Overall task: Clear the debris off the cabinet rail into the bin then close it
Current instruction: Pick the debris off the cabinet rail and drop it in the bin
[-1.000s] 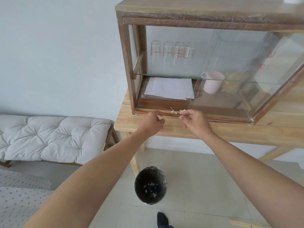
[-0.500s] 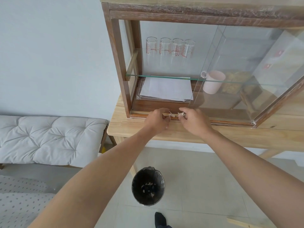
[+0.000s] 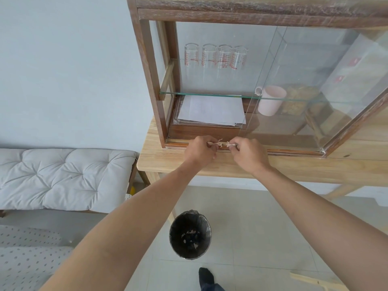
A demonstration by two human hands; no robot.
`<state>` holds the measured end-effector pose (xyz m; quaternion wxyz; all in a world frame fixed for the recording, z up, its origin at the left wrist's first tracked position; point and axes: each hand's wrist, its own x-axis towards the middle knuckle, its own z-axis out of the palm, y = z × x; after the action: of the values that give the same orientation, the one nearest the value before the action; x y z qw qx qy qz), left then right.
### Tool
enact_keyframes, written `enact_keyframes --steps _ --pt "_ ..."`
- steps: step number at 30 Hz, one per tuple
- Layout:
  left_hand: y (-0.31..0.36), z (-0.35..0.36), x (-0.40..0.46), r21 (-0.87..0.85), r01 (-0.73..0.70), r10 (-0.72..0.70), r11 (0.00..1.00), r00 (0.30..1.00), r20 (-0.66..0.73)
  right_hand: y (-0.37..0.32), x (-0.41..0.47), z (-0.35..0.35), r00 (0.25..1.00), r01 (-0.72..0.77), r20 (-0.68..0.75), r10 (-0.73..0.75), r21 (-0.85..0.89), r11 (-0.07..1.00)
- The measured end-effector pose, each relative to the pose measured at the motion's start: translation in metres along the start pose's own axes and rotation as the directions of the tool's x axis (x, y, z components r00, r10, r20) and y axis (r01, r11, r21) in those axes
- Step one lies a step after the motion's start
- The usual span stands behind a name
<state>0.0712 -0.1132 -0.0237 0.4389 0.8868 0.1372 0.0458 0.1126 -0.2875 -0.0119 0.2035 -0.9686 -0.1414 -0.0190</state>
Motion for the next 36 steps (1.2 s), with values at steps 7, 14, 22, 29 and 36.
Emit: enact_keyframes --steps 7,14,22,29,36 --pt "-0.016 -0.015 -0.022 0.023 -0.049 0.049 0.999 0.998 -0.029 -0.006 -0.026 0.002 1.000 -0.017 0.019 0.016 0.077 0.997" --pt "-0.041 -0.033 -0.062 0.069 -0.020 0.021 0.997 1.000 -0.014 -0.015 -0.069 0.007 0.998 -0.019 0.067 0.011 0.122 0.992" --pt "-0.090 -0.045 -0.115 0.128 0.028 -0.031 0.991 0.999 0.024 -0.025 -0.118 0.032 0.990 0.016 0.137 -0.035 0.133 0.991" --pt "-0.136 -0.037 -0.152 0.190 0.110 -0.127 0.976 0.989 0.079 -0.026 -0.150 0.075 0.971 -0.019 0.238 -0.016 0.144 0.989" --pt "-0.160 -0.018 -0.162 0.243 0.187 -0.217 0.952 0.970 0.106 -0.022 -0.171 0.119 0.932 -0.056 0.362 -0.003 0.152 0.987"
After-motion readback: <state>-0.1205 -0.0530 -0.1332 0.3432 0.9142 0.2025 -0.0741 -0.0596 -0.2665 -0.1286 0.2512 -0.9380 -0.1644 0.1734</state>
